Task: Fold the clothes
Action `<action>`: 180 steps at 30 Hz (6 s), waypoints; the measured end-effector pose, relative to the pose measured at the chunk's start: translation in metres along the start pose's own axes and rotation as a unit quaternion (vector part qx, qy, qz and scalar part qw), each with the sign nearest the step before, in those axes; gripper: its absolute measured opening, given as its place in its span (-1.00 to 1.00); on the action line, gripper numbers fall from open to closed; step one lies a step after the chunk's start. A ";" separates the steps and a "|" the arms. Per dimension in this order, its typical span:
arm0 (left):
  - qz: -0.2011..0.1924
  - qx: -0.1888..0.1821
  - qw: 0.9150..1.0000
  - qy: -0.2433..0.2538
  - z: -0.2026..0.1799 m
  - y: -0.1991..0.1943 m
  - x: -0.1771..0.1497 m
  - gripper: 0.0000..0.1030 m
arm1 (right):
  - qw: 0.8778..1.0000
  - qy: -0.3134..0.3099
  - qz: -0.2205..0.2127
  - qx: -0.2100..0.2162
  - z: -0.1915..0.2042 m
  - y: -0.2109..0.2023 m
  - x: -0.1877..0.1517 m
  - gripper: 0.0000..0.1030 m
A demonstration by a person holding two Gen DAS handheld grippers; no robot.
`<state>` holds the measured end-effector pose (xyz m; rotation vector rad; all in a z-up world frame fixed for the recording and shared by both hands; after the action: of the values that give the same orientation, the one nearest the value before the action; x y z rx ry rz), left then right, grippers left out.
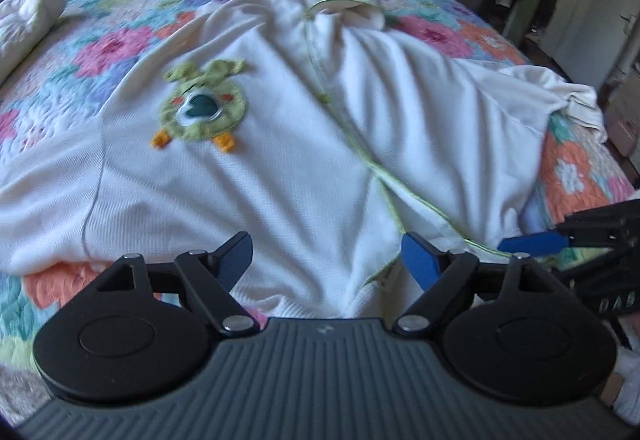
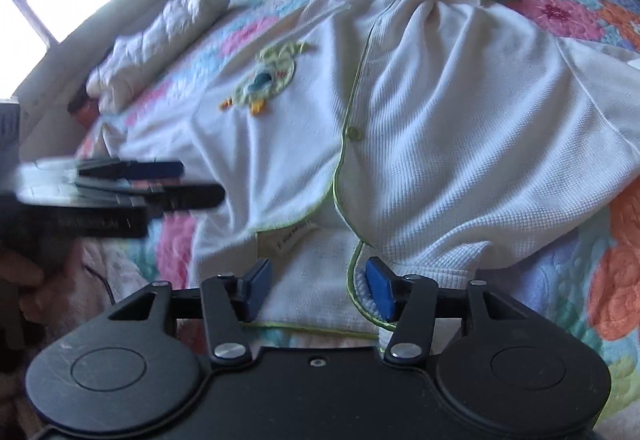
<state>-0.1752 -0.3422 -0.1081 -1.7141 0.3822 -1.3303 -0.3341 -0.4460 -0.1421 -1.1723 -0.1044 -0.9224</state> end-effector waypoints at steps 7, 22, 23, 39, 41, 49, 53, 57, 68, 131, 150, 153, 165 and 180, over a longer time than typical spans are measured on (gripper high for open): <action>-0.011 0.025 1.000 0.014 -0.002 -0.002 -0.001 0.59 | 1.000 -0.012 0.005 0.022 0.013 0.002 0.000 0.14; -0.034 0.024 0.999 -0.019 0.023 -0.016 0.023 0.61 | 0.999 -0.037 -0.006 -0.031 0.018 -0.045 0.020 0.18; -0.037 0.030 0.999 -0.012 0.024 -0.017 0.027 0.61 | 0.999 -0.034 -0.009 -0.032 0.016 -0.050 0.022 0.18; -0.063 0.056 0.996 0.014 0.061 -0.028 0.116 0.68 | 0.997 -0.027 -0.069 -0.013 0.010 -0.054 0.119 0.18; -0.074 0.055 0.996 0.006 0.068 -0.026 0.128 0.73 | 0.996 -0.030 -0.083 -0.019 0.010 -0.054 0.134 0.18; -0.060 0.059 0.996 0.002 0.087 0.020 0.165 0.73 | 0.993 -0.051 -0.109 -0.017 -0.008 -0.031 0.183 0.18; -0.045 0.079 0.996 0.005 0.094 0.060 0.179 0.73 | 0.993 -0.042 -0.108 -0.023 -0.037 -0.002 0.208 0.18; -0.048 0.052 0.995 -0.068 0.117 0.104 0.200 0.73 | 0.995 -0.032 -0.095 -0.017 -0.054 0.026 0.236 0.18; -0.031 0.044 0.979 -0.197 0.188 0.194 0.220 0.69 | 0.996 -0.008 -0.089 0.003 -0.066 0.099 0.343 0.22; -0.072 0.222 0.962 -0.145 0.242 0.204 0.208 0.09 | 0.993 0.047 -0.107 -0.032 -0.110 0.108 0.415 0.13; -0.139 0.039 0.989 0.015 0.056 0.201 0.263 0.12 | 0.973 0.197 -0.121 0.025 -0.246 0.097 0.313 0.26; -0.146 0.041 0.987 0.058 0.037 0.218 0.279 0.13 | 0.977 0.174 -0.119 0.028 -0.246 0.117 0.326 0.11; -0.203 0.064 0.950 0.230 -0.028 0.248 0.315 0.37 | 0.979 0.066 -0.140 0.129 -0.203 0.111 0.408 -0.76; -0.072 0.180 0.965 -0.178 0.143 0.289 0.318 -0.37 | 0.991 0.079 -0.095 -0.055 -0.255 0.119 0.390 -0.09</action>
<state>0.1481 -0.6562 -0.1462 -1.6459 -0.1853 -1.0801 -0.1003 -0.8660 -0.1383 -1.1996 -0.0381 -1.1992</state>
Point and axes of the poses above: each gripper's, at about its wrist camera, not at the fingertips, and y roughly the way its jaws point, z to its left, x to its top, the point moved 5 cm from there along y, roughly the way its jaws point, and after that the axes turned 8 degrees about x, right-handed, at the moved point
